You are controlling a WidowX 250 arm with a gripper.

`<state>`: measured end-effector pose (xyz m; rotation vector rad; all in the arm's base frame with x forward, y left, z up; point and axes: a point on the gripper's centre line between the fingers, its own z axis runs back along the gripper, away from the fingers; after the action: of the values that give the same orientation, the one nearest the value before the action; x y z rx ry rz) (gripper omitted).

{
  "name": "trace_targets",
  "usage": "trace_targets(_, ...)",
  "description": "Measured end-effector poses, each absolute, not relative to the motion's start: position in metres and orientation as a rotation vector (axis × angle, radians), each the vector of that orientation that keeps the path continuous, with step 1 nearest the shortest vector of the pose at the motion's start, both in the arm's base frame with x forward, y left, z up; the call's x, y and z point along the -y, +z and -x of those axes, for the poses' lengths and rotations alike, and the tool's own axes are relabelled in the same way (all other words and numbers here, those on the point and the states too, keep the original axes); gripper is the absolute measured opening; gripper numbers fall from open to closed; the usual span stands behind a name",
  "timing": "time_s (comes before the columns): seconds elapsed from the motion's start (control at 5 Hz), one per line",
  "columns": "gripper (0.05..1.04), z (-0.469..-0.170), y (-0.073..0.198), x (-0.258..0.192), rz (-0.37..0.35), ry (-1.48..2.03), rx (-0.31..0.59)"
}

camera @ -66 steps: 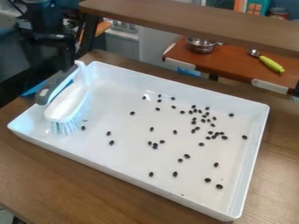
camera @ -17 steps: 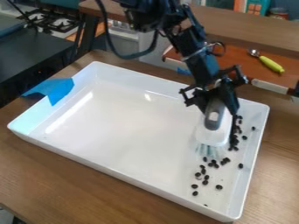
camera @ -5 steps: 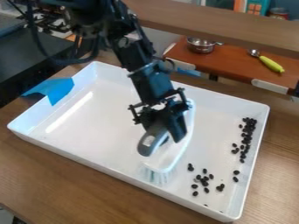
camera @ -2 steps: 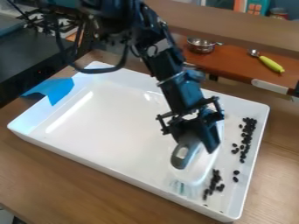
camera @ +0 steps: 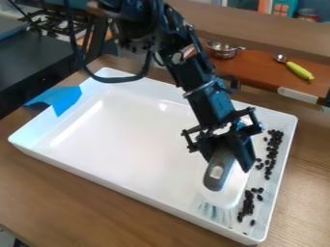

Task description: Sweep into pile

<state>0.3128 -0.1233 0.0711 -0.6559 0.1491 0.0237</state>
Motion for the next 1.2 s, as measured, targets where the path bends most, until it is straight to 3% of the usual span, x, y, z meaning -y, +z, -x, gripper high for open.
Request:
trace_targets(0.6, 0.494, -0.327, 0.135, 0.042, 0.727, 0.085, -0.110)
trace_targets(0.8, 0.494, -0.330, 0.150, 0.003, 0.717, 0.096, -0.071)
trace_targets(1.2, 0.494, -0.324, 0.139, -0.083, 0.645, 0.122, -0.018)
